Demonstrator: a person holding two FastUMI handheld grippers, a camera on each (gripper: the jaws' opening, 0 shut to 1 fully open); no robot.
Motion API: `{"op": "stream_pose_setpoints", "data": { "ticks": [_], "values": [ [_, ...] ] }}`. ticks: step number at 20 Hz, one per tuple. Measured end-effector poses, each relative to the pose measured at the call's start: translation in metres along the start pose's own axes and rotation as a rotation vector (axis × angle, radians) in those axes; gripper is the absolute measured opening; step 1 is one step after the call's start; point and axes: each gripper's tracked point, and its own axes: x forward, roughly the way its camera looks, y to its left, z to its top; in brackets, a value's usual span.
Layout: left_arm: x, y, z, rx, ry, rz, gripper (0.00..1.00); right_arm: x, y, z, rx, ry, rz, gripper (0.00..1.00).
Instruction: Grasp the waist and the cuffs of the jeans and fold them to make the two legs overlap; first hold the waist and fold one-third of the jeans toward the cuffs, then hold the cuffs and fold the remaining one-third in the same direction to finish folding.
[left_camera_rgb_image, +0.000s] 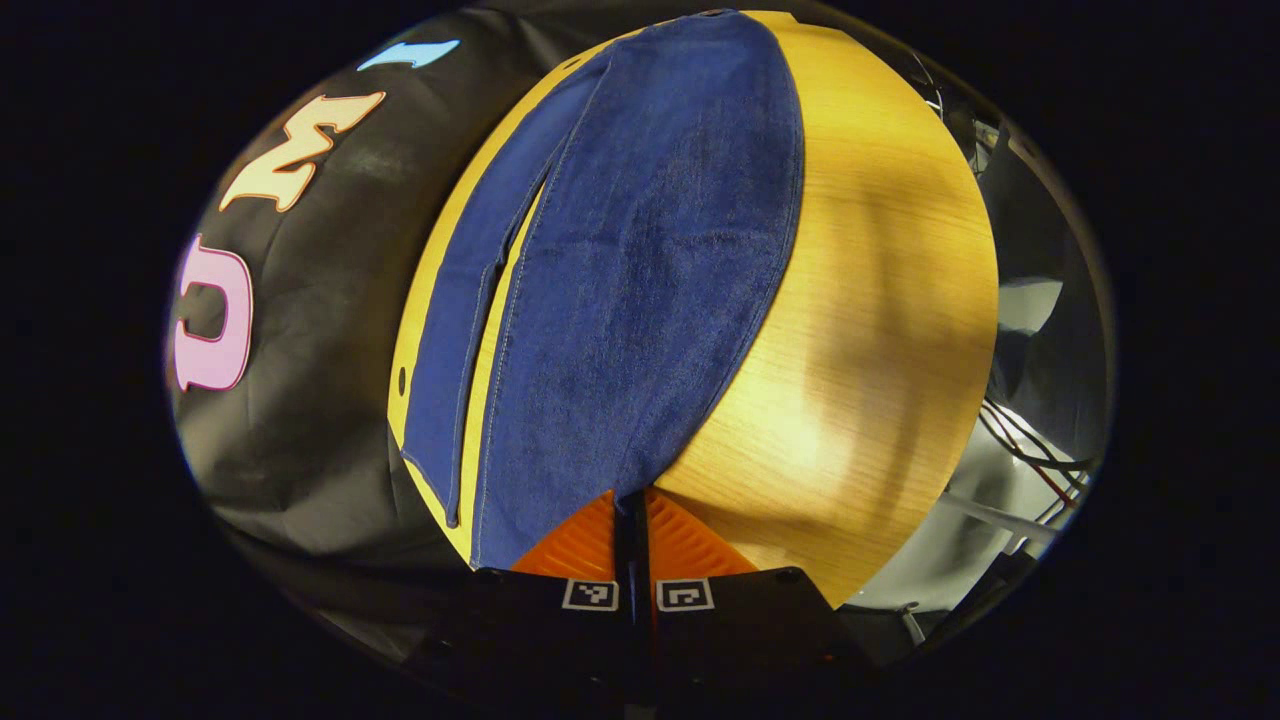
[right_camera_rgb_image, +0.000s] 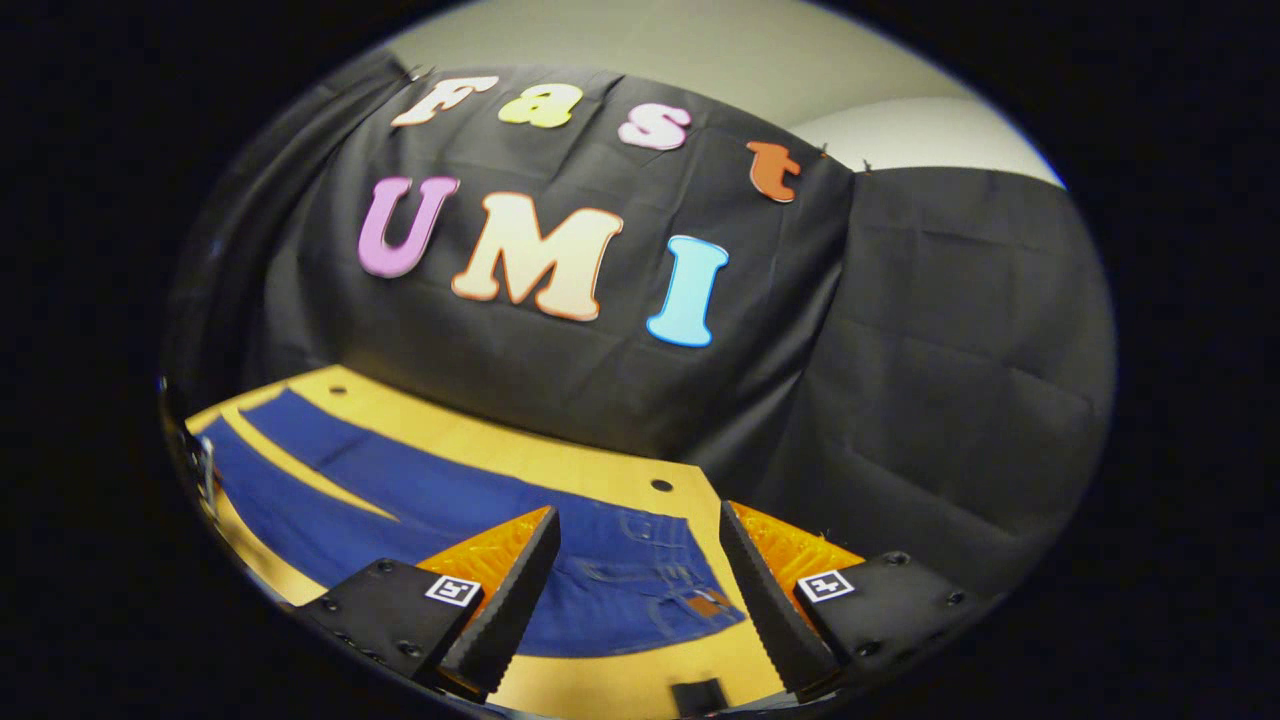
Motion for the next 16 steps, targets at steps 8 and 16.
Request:
{"op": "stream_pose_setpoints", "data": {
  "ticks": [8, 16],
  "values": [
    [0.001, 0.002, 0.0, -0.012, 0.047, 0.032, 0.0, 0.023, 0.01, -0.119, -0.305, 0.189, 0.174, 0.99],
    [0.003, 0.003, 0.001, -0.043, 0.089, 0.017, 0.0, 0.041, 0.041, -0.199, -0.561, 0.323, 0.374, 0.99]
  ]
}}
